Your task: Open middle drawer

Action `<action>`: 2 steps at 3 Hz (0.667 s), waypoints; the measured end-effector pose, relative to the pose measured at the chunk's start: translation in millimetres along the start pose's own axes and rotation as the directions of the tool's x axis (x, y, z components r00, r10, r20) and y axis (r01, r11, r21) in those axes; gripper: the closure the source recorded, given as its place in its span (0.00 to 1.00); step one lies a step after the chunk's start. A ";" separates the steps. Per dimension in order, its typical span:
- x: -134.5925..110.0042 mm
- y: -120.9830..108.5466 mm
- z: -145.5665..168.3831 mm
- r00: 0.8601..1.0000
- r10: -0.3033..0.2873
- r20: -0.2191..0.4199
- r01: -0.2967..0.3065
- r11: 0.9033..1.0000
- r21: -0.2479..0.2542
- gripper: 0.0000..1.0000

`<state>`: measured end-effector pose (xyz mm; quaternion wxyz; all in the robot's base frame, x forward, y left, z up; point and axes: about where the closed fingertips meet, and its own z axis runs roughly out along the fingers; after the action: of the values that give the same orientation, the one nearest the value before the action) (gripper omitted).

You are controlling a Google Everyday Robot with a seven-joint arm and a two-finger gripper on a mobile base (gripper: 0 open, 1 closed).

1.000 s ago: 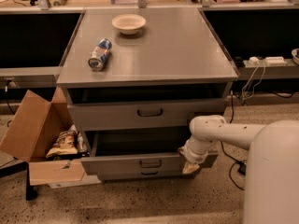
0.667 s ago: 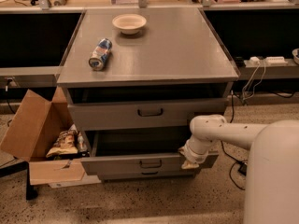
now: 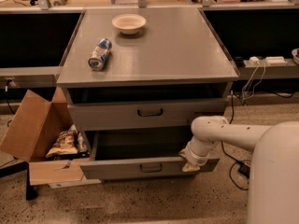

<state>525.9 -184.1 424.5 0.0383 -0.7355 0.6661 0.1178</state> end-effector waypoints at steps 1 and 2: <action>-2.3 6.8 0.2 1.000 0.021 0.018 -0.021 1.000 -0.005 1.00; -4.2 6.7 -3.4 0.999 0.025 0.022 -0.025 1.000 -0.003 1.00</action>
Offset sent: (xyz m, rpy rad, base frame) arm -0.0641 0.0041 0.0011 0.0996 0.0719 -0.1443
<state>519.3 -181.4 429.5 0.0434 -0.7258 0.6746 0.1271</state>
